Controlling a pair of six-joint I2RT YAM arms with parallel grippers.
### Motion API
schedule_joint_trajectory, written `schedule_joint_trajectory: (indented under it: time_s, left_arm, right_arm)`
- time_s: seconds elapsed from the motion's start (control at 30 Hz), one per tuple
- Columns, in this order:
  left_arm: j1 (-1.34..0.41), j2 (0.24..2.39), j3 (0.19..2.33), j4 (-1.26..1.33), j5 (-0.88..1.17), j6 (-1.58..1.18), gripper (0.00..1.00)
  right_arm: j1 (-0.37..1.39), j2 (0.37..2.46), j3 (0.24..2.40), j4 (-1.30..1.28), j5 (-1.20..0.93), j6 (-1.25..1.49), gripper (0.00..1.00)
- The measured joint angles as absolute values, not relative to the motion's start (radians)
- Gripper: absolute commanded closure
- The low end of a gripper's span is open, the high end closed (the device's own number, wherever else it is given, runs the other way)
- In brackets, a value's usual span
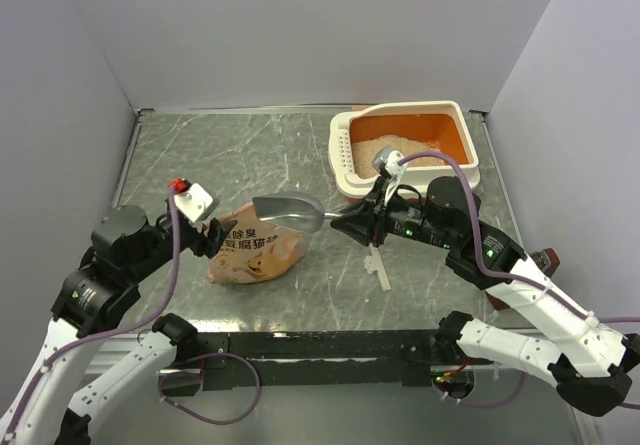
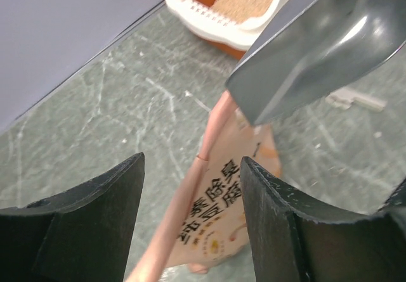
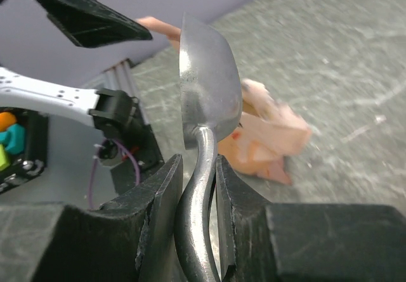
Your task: Fill the litter box with clean litter
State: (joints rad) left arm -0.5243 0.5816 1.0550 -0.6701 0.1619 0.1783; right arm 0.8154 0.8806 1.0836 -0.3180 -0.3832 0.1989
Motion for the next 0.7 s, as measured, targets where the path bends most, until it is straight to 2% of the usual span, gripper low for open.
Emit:
schedule_joint_trajectory:
  time_s: [0.4,0.53,0.6,0.63,0.7]
  left_arm:
    - [-0.527,0.74,1.036,-0.672,0.163,0.336,0.3]
    - [-0.527,0.788,1.021,-0.673,0.188,0.356,0.34]
    - [-0.527,0.806,1.013,-0.682,0.21,0.364,0.45]
    - [-0.527,0.82,1.01,-0.691,0.227,0.372,0.68]
    - [-0.527,0.84,1.006,-0.709,0.253,0.379,0.96]
  right_arm:
    - [0.815,0.776,1.059,-0.443,-0.175,0.174,1.0]
    - [0.816,0.756,1.046,-0.465,-0.165,0.173,1.0]
    - [0.815,0.752,1.041,-0.474,-0.163,0.172,1.0]
    - [0.816,0.752,1.041,-0.483,-0.16,0.169,1.0]
    - [0.816,0.755,1.041,-0.499,-0.155,0.164,1.0]
